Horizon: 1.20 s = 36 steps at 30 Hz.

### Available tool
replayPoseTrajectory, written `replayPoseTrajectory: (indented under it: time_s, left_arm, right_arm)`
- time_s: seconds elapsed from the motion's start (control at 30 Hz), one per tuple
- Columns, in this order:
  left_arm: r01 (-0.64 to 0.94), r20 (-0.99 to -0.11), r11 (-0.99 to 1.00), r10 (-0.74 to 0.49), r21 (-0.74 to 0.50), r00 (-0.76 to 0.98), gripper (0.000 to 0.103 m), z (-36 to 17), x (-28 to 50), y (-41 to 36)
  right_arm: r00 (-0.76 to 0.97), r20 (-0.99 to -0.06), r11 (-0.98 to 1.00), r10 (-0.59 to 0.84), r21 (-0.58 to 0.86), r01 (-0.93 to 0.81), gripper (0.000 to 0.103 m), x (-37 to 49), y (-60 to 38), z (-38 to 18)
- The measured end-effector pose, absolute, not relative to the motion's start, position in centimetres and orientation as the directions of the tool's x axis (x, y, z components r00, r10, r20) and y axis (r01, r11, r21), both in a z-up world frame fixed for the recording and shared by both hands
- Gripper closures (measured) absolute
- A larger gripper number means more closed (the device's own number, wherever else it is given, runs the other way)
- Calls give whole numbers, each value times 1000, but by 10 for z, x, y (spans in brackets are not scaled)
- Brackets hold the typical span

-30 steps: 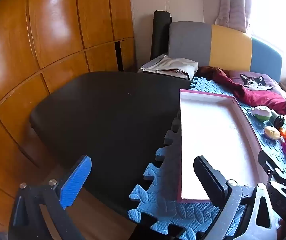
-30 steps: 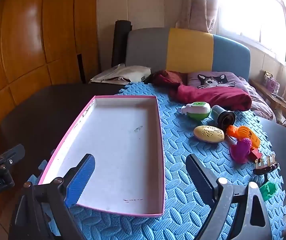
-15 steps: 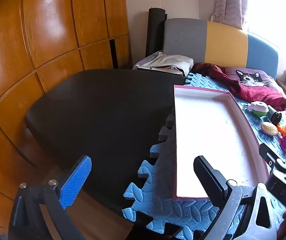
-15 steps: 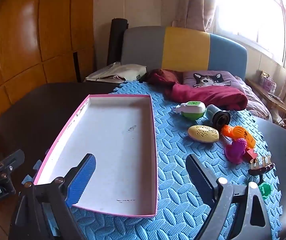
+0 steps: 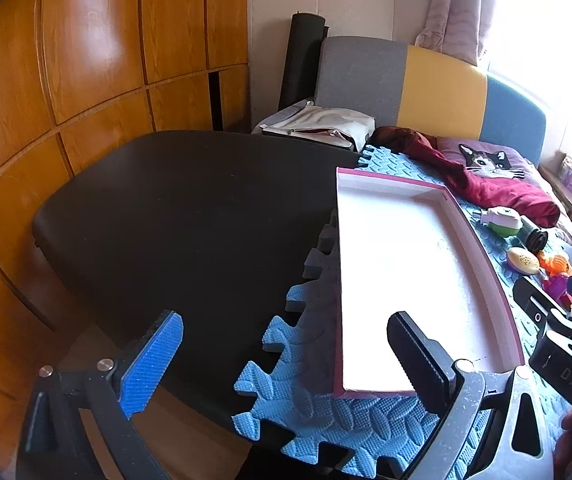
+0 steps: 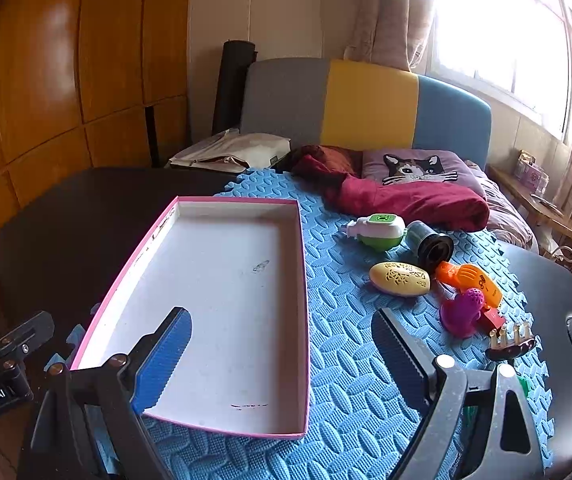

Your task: Organize rigid objects

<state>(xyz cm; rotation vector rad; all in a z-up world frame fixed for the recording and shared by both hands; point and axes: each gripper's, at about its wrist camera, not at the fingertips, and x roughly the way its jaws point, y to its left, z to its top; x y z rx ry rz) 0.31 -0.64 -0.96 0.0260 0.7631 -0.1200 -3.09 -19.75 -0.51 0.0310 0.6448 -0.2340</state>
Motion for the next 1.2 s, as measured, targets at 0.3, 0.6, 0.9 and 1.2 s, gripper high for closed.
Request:
replayPoseTrajectory:
  time_s: [0.3, 0.6, 0.9, 1.2]
  left_arm:
    - [131, -688, 991, -99, -5, 719, 0, -9, 2, -10]
    - [153, -693, 988, -129, -28, 709, 0, -11, 1, -11]
    - [168, -692, 985, -140, -28, 708, 0, -11, 1, -13]
    - [194, -694, 980, -167, -41, 700, 0, -10, -1, -18]
  right_arm:
    - [774, -600, 973, -203, -38, 226, 10, -31, -199, -4]
    - [773, -601, 973, -201, -35, 226, 10, -31, -200, -5]
    - [770, -604, 972, -207, -35, 234, 10, -32, -205, -5]
    - [770, -600, 969, -218, -40, 244, 10, -34, -210, -4]
